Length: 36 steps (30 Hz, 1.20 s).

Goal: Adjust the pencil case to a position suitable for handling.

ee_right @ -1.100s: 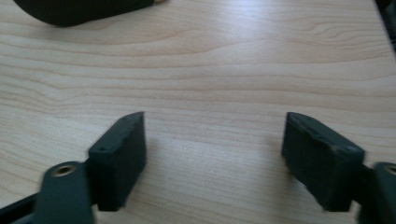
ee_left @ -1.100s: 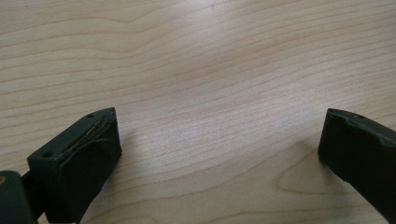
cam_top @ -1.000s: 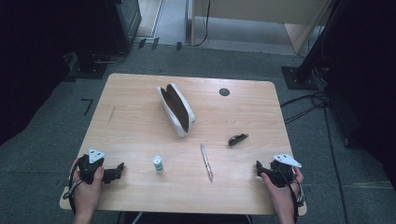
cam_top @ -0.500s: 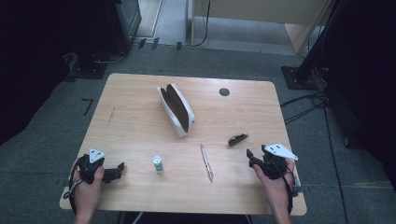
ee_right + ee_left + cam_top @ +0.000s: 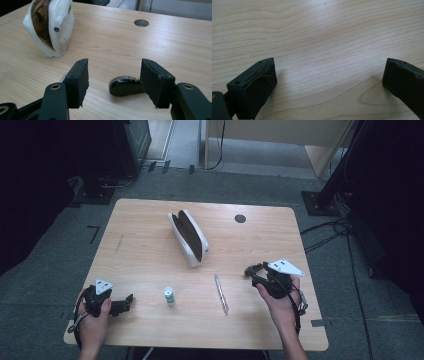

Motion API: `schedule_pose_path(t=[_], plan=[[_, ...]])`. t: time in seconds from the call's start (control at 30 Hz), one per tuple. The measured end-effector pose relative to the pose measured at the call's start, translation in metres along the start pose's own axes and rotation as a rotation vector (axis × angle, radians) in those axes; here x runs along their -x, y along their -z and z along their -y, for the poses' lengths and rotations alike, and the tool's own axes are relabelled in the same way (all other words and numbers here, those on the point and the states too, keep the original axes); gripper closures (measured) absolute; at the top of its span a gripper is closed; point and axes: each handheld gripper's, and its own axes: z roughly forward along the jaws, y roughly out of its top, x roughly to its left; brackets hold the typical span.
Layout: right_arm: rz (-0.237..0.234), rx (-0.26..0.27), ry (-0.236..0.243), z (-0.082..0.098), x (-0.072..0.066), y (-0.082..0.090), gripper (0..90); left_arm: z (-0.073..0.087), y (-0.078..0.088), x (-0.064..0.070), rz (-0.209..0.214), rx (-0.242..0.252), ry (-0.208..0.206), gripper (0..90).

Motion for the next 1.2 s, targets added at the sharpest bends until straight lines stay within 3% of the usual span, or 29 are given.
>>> schedule_pose_path(t=[0.3, 0.63, 1.1, 1.2], plan=[[-0.055, -0.008, 0.013, -0.018, -0.014, -0.009, 43.6, 0.000, 0.000, 0.000, 0.003, 0.001, -0.003, 0.0], [-0.063, -0.008, 0.056, -0.029, -0.028, -0.017, 40.8, 0.000, 0.000, 0.000, 0.003, 0.001, -0.004, 0.0], [-0.109, 0.009, 0.057, -0.047, -0.040, -0.042, 46.4, 0.000, 0.000, 0.001, 0.005, 0.002, -0.006, 0.0], [-0.122, 0.013, 0.078, -0.054, -0.046, -0.051, 49.4, 0.000, 0.000, 0.001, 0.006, 0.005, -0.004, 0.0]])
